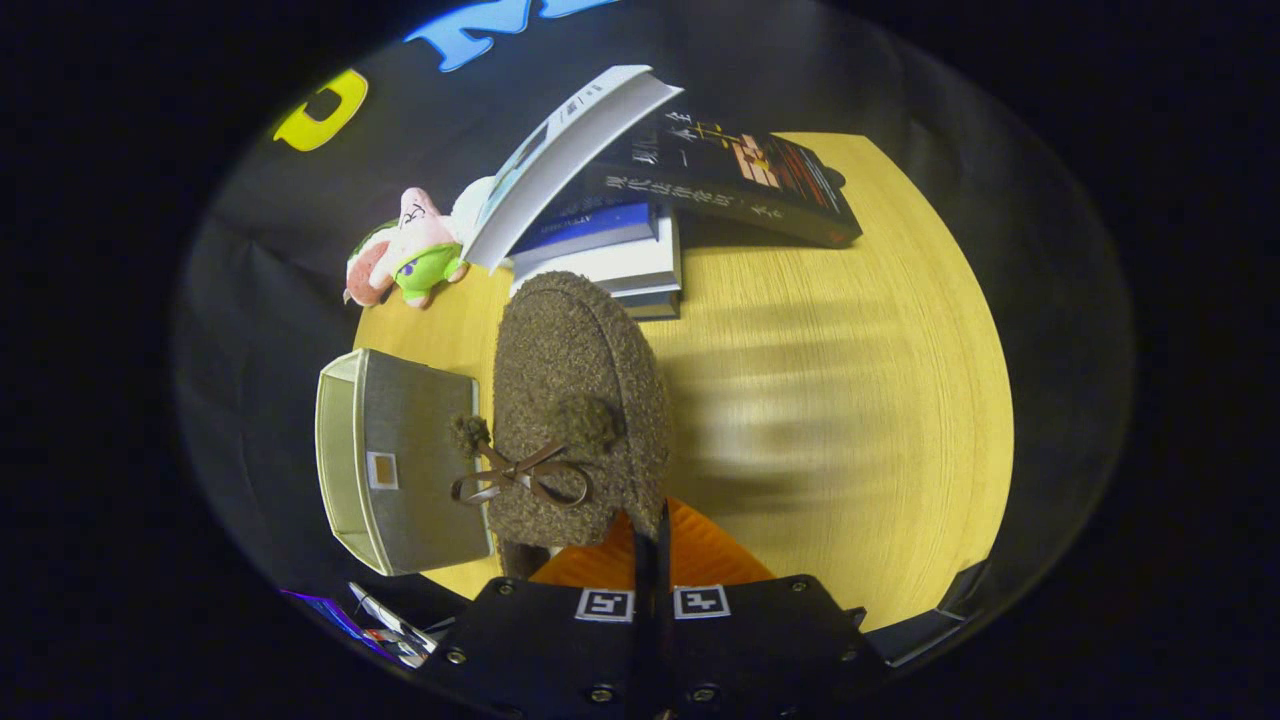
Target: Open the storage box then place both shoes into the box .Put the left shoe in first, then the right shoe, with the right side of both shoes facing outward in a uniform manner.
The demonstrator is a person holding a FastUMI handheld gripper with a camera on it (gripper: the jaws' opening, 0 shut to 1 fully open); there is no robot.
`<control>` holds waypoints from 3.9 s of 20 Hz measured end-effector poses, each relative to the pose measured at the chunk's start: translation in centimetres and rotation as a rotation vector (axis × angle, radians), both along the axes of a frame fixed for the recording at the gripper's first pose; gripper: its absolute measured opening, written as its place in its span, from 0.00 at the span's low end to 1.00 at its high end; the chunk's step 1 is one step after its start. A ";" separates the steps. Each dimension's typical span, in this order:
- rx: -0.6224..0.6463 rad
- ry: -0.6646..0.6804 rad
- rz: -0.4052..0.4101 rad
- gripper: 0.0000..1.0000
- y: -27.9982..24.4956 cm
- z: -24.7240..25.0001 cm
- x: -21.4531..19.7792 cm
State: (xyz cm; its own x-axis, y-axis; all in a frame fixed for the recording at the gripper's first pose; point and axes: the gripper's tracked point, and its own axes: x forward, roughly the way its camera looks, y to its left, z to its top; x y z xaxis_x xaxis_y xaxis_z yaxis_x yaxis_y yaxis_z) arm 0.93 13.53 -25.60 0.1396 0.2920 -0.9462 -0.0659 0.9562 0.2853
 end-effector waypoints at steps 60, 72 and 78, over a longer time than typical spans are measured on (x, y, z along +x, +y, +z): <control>-0.069 -0.367 0.399 0.43 29.2 4.4 -1.8; -0.025 -1.100 -0.041 0.43 14.8 27.1 6.4; 0.048 -1.233 -0.135 0.43 10.0 29.1 5.2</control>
State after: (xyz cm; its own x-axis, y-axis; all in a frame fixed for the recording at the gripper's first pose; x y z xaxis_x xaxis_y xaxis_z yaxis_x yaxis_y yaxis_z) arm 6.17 23.53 3.50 0.9598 0.2368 -0.1510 -0.2168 0.9665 0.1375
